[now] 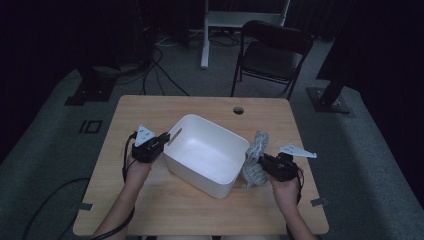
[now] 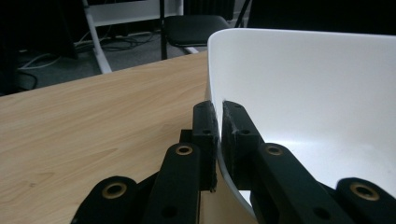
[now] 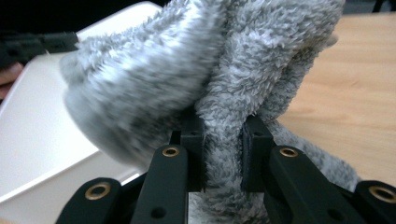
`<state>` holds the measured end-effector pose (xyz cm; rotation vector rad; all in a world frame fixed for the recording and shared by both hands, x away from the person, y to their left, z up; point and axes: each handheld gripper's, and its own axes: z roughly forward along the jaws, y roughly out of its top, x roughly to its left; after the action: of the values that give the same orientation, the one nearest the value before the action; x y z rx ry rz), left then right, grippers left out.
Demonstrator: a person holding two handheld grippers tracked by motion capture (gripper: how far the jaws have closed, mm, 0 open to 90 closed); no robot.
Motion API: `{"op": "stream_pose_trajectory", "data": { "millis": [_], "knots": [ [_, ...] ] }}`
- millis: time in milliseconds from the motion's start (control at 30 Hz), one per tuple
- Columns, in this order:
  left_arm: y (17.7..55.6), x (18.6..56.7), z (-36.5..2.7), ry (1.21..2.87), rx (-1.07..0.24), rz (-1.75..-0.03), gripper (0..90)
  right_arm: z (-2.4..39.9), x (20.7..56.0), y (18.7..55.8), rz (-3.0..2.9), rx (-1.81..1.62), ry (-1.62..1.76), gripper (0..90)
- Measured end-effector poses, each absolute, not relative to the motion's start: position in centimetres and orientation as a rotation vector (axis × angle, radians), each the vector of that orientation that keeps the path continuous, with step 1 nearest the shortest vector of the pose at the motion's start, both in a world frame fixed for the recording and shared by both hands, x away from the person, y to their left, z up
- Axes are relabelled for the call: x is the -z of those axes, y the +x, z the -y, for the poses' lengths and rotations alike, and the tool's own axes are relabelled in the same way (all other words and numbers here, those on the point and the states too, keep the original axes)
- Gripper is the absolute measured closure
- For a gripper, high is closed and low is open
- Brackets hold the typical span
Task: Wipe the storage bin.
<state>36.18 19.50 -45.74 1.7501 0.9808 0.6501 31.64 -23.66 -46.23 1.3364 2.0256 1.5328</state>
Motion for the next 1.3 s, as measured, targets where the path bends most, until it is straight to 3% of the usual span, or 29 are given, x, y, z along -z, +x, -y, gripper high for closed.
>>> {"op": "stream_pose_trajectory", "data": {
  "millis": [1300],
  "knots": [
    [36.1, 46.1, -18.9, 1.723, -0.666, -1.023, 85.3, 21.7, 52.1, 33.9, -2.134, -1.314, 1.472, 76.1]
  ]
}}
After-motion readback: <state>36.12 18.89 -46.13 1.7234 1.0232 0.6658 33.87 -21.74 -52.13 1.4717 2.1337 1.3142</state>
